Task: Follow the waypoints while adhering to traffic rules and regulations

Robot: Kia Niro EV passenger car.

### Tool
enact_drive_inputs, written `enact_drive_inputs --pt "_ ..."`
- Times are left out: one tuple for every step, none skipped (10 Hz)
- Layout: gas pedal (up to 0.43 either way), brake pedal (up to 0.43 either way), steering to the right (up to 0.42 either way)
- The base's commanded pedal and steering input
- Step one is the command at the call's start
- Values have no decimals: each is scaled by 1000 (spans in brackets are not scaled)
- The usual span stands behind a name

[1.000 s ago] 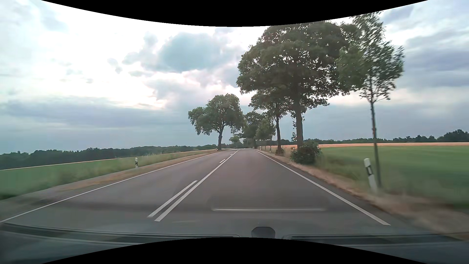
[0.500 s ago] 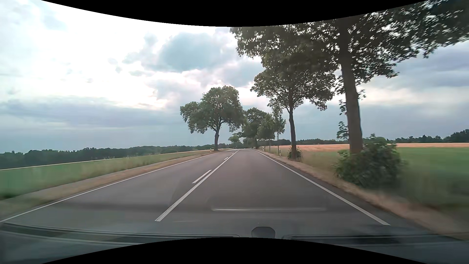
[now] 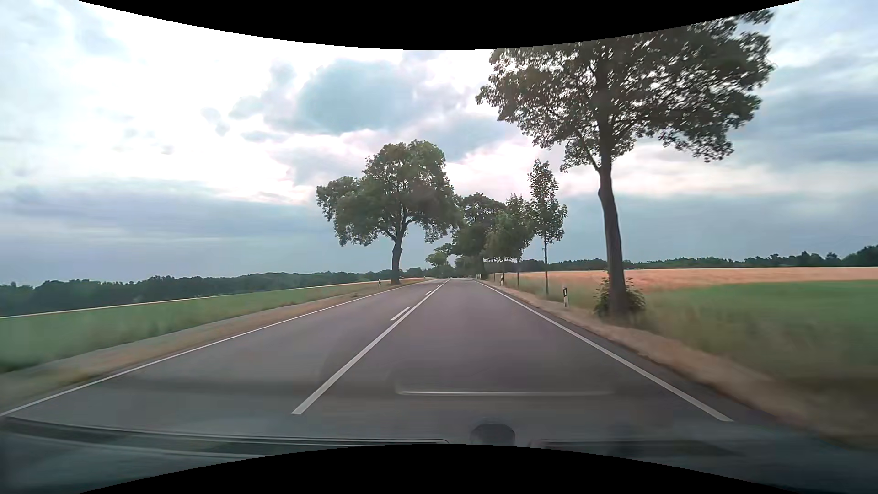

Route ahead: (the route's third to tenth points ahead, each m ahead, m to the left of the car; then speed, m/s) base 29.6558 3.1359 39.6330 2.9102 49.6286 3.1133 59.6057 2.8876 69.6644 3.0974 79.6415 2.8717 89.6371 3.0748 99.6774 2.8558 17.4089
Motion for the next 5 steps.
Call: enact_drive_inputs --pt "197 0 -2" --pt "197 0 -2" --pt "197 0 -2" --pt "197 0 -2" --pt "197 0 -2"
